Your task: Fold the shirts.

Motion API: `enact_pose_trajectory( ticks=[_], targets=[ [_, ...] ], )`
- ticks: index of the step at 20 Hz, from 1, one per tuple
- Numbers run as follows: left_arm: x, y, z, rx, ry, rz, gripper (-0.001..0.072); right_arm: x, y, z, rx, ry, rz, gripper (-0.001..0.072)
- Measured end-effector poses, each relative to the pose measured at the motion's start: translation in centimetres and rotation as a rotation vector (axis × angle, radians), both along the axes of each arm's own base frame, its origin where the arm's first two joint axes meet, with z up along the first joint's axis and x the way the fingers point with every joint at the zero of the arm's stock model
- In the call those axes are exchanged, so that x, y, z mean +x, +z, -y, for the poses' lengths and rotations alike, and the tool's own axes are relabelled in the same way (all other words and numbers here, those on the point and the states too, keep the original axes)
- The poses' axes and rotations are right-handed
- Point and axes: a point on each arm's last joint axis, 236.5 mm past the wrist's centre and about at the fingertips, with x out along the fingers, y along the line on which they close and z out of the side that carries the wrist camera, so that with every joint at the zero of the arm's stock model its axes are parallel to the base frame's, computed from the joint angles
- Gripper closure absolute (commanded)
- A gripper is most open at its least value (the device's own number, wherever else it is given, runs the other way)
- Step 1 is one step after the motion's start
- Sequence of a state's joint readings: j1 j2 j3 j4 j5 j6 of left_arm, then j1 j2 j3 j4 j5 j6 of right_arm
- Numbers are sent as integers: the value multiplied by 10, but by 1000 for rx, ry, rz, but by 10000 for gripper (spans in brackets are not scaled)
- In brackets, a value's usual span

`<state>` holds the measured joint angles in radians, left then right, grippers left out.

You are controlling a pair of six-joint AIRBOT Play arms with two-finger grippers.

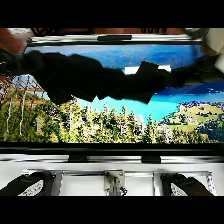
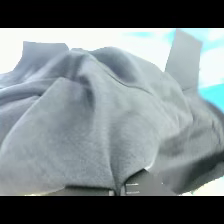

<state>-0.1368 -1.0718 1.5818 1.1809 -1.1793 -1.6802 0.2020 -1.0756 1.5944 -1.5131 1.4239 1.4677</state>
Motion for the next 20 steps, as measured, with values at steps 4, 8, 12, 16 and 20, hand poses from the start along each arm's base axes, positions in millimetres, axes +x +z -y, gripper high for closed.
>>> enact_pose_trajectory(
  ticks=[4,8,12,16,20],
  targets=[
    [-50,7,-3,49,-36,-65,663,-51,63,7,93,-42,157,658],
    [-77,-96,-2,138,-80,-375,664,-62,22,19,38,-81,19,658],
    [-90,-208,9,148,-168,-665,664,-25,-60,17,-27,-86,-134,658],
    [-27,-233,11,-21,-106,-666,663,44,-131,4,-27,-109,-157,658],
    [59,-221,-16,-215,17,-572,663,96,-176,-8,23,-151,-116,658]
  ],
)
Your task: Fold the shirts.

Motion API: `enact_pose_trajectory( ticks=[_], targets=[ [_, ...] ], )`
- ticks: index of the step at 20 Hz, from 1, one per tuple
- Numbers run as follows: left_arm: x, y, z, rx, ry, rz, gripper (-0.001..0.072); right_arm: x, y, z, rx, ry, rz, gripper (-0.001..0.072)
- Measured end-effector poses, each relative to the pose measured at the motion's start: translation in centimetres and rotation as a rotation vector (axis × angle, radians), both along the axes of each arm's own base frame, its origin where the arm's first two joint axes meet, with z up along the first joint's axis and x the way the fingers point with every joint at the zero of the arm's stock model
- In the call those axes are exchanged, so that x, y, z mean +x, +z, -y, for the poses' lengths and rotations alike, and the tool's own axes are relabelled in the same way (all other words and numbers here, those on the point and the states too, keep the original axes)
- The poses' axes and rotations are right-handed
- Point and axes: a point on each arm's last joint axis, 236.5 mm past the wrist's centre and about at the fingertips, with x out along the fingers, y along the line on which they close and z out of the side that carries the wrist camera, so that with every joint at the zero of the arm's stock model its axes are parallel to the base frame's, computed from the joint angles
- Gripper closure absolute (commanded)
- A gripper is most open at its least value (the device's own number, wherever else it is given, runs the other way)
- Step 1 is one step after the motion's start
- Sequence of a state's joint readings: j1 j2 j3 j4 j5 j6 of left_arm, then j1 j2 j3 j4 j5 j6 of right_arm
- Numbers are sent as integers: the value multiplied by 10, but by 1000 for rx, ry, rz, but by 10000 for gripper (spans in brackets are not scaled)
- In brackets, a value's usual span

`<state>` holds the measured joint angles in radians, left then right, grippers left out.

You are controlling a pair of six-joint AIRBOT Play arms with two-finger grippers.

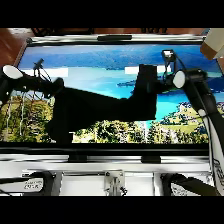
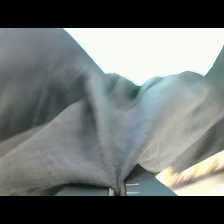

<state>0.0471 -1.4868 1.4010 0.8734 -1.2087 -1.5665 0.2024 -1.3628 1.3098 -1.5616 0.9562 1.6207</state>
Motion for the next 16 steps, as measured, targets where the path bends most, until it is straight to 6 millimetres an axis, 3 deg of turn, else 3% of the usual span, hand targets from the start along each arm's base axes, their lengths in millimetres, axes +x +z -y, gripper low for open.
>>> enact_pose_trajectory(
  ticks=[1,2,3,4,5,7,10,11,13,16],
  targets=[
    [11,-5,-5,-17,20,-6,661,9,-4,-4,21,-10,19,658],
    [18,-13,-5,-36,26,-23,583,17,-6,-9,49,-22,41,658],
    [22,-23,-3,-51,24,-47,388,23,-8,-13,79,-35,52,658],
    [23,-34,0,-62,19,-76,291,27,-9,-18,109,-47,61,658],
    [21,-42,3,-69,2,-100,293,30,-9,-22,132,-54,67,658],
    [24,-38,9,-77,-51,-77,439,30,-12,-28,174,-68,55,658],
    [32,6,5,11,-184,87,439,23,-17,-36,210,-71,10,658],
    [32,21,1,77,-230,145,424,19,-20,-37,212,-65,-9,658],
    [22,40,-4,225,-343,210,143,12,-24,-40,213,-55,-42,658],
    [-12,31,-2,418,-530,161,132,3,-29,-41,210,-44,-87,658]
  ],
)
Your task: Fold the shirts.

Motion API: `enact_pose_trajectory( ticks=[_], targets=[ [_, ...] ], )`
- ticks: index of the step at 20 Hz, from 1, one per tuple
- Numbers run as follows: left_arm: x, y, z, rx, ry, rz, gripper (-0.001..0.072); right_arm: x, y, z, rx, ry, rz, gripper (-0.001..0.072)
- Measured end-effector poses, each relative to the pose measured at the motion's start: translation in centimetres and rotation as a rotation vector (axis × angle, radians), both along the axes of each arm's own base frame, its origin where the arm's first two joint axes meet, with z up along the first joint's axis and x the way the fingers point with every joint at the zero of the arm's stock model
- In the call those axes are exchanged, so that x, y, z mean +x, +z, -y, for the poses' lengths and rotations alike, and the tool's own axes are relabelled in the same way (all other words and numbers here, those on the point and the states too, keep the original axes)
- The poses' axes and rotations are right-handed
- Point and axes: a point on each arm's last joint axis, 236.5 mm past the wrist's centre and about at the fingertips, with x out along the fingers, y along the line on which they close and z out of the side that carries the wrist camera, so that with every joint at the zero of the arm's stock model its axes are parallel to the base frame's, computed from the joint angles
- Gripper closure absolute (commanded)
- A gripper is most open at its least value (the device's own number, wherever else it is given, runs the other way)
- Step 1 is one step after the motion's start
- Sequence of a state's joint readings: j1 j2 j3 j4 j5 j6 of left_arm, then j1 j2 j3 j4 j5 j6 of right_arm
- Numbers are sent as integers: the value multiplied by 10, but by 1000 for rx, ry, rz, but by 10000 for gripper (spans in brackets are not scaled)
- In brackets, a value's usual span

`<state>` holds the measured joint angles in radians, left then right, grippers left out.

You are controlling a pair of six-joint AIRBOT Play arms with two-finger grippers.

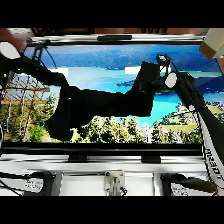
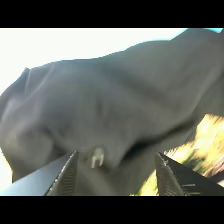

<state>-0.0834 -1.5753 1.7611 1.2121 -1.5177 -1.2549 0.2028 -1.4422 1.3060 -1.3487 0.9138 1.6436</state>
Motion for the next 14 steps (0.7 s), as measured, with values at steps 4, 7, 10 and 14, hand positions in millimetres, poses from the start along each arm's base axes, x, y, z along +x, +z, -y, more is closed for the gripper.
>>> enact_pose_trajectory(
  ticks=[4,7,10,14],
  targets=[
    [-42,-38,25,190,-176,-87,133,-11,-5,0,-10,23,-47,658],
    [-52,-68,36,285,-250,-89,142,-18,-9,0,-25,55,-70,658],
    [-60,-97,45,317,-319,-113,142,-21,-10,0,-40,83,-77,658],
    [-54,-122,44,362,-359,-101,225,-22,-11,0,-51,104,-76,657]
  ],
)
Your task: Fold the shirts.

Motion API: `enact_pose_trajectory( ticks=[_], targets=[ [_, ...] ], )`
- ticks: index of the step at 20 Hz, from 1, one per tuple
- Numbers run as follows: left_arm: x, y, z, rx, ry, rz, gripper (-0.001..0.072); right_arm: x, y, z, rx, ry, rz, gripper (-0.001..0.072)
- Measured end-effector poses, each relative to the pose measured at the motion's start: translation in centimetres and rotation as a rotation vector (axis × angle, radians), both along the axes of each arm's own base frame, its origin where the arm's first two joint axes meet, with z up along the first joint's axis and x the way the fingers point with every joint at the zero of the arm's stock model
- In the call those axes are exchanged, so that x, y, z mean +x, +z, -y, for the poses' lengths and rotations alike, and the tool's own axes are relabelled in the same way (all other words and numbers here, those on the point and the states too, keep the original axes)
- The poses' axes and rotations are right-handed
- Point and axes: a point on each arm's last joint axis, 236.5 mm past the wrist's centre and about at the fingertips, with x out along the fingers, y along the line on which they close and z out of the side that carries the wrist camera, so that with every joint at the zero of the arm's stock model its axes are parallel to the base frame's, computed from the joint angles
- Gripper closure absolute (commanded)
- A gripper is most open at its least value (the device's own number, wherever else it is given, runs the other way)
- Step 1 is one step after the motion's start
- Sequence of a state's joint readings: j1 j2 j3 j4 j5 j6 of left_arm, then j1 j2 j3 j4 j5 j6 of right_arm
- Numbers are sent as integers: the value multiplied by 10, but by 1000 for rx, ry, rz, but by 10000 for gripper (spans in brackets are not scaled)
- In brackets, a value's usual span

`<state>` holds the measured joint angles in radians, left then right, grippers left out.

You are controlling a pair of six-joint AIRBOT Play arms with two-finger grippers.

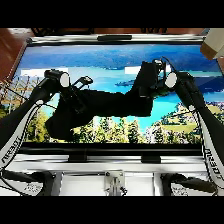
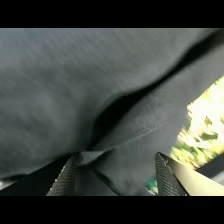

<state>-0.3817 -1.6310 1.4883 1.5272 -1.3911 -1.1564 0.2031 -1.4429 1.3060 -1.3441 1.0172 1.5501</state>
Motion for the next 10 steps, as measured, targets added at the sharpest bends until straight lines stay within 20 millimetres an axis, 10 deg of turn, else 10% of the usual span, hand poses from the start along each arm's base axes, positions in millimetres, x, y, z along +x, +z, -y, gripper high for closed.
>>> enact_pose_trajectory(
  ticks=[5,10],
  targets=[
    [-6,-24,12,-30,-22,-61,630,-1,0,0,-6,13,1,658],
    [-12,-25,15,-47,11,-111,664,-2,-1,0,-7,17,-2,657]
  ],
)
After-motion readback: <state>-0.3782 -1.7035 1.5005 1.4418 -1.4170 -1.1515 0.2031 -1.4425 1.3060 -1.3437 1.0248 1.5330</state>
